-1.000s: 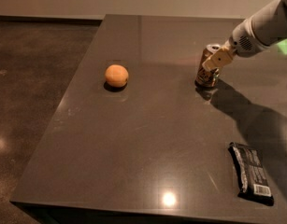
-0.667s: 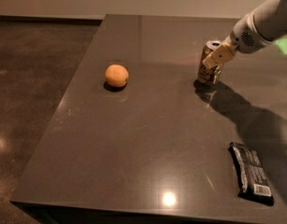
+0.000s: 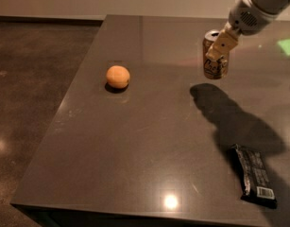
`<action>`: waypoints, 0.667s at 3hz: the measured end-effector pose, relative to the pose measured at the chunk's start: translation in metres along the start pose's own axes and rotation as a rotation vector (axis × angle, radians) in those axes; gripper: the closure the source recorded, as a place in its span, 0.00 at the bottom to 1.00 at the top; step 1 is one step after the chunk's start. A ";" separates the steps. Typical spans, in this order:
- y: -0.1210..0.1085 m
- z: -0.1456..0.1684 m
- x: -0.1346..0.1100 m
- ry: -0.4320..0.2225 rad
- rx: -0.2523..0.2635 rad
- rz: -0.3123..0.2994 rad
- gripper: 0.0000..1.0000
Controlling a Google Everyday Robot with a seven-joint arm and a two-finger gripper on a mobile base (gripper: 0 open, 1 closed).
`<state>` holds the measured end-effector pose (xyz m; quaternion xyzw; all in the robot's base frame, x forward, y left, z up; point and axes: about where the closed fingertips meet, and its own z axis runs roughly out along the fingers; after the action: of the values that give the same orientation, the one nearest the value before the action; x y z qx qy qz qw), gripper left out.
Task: Knock orange can over
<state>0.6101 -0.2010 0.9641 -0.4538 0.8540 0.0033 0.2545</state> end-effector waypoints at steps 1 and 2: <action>0.014 0.008 -0.005 0.167 -0.054 -0.106 1.00; 0.023 0.021 -0.003 0.276 -0.104 -0.174 1.00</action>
Offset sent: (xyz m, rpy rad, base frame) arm -0.0192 0.0239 -0.0374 -0.3710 0.3559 0.2143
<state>0.6026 -0.1801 0.9422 -0.5348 0.8369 -0.0368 0.1103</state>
